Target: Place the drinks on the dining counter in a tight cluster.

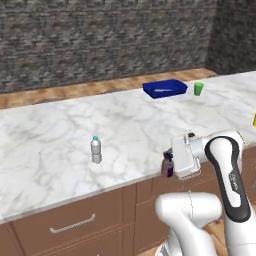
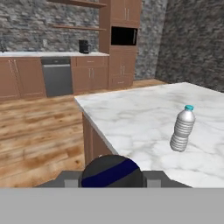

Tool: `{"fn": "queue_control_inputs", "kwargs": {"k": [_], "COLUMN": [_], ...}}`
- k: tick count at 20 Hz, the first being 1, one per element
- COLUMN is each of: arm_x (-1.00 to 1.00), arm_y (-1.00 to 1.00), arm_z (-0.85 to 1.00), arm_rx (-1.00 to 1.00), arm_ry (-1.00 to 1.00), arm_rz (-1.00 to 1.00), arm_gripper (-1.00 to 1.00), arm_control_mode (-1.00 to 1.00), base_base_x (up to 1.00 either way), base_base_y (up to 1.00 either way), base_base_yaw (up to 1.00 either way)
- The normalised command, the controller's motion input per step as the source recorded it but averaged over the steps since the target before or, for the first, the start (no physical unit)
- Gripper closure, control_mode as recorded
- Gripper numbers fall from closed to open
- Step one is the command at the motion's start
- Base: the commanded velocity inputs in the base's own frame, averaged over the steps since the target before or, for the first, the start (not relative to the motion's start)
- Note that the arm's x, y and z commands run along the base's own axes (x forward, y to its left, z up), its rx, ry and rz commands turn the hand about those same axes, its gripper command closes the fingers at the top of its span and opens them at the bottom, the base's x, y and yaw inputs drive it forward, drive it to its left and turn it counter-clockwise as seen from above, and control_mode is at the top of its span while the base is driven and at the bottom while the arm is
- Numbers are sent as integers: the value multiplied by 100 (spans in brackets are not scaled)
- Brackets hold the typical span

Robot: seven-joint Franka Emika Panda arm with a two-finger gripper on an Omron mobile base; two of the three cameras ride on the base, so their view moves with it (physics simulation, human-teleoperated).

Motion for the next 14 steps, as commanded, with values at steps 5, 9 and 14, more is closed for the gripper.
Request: {"fn": "queue_control_inputs", "kwargs": {"k": [5, 9, 14], "arm_x": [0, 0, 0], "arm_y": [0, 0, 0], "arm_z": [0, 0, 0], "arm_rx": [0, 0, 0], "arm_ry": [0, 0, 0], "arm_rz": [0, 0, 0], "arm_gripper": [100, 100, 100], "arm_control_mode": [100, 100, 100], "base_base_x": [58, 59, 51], "base_base_y": [-6, -8, -18], "base_base_yaw": [36, 32, 13]}}
